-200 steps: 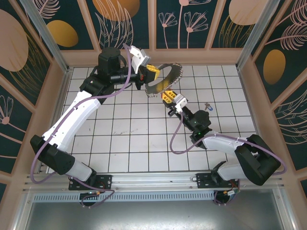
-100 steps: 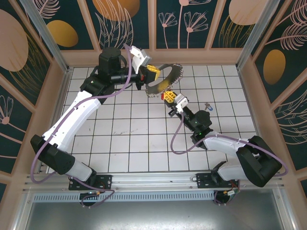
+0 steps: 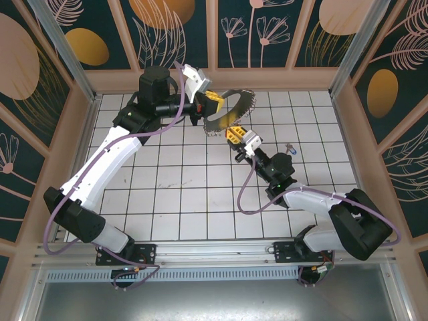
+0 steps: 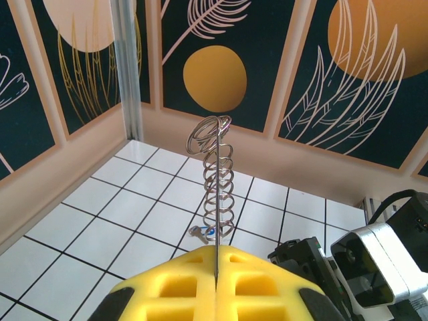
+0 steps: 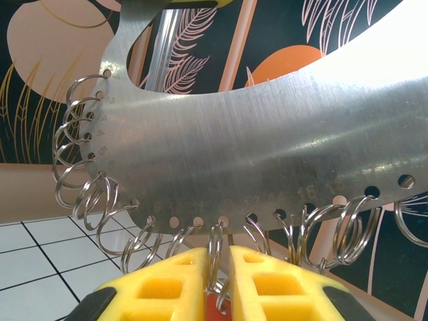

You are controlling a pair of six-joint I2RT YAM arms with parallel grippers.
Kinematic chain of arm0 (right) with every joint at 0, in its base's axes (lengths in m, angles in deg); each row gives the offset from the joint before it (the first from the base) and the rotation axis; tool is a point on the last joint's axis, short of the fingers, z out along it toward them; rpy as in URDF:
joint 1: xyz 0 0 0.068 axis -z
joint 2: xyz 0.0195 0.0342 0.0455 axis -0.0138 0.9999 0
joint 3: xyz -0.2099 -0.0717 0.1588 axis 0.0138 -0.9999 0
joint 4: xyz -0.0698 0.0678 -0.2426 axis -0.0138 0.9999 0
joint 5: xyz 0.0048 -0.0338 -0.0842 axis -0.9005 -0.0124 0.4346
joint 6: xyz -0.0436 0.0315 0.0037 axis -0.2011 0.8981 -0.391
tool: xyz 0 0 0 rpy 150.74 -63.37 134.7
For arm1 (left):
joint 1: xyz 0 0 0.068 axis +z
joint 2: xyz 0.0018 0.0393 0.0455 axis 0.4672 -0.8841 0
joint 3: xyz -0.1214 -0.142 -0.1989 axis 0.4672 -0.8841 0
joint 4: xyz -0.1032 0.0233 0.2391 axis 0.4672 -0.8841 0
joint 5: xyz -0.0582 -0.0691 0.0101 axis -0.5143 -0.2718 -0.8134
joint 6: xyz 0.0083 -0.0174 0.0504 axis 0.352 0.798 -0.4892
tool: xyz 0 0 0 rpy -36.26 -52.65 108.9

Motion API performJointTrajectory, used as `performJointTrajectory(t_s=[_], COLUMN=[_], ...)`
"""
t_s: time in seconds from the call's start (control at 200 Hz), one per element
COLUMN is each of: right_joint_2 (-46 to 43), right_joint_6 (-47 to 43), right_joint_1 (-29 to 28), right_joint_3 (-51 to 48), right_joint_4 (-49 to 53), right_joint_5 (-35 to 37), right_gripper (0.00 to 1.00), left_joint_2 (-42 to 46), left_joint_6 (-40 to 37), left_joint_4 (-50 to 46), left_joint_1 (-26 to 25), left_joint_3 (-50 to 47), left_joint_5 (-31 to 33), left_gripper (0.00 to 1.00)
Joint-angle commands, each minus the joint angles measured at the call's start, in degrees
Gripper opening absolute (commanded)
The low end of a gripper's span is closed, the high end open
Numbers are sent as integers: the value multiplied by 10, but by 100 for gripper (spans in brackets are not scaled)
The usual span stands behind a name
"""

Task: Put the keys on the keyring

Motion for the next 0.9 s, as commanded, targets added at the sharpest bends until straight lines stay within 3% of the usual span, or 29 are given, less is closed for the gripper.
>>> performJointTrajectory(t_s=[0.0,0.57,0.896], right_joint_2=[7,24,19], right_joint_6=[4,3,3], right_joint_1=[1,-1,-4], right_joint_3=[20,30,25], right_joint_4=[-11,-27,-30], right_joint_5=[-13,6,12], right_gripper=[17,13,5], left_joint_2=[4,6,8], left_joint_6=[-3,1,0], left_joint_4=[14,18,22], left_joint_1=[-5,-6,-5], left_joint_3=[20,19,9], left_joint_5=[-6,-5,0], left_gripper=[0,0,0])
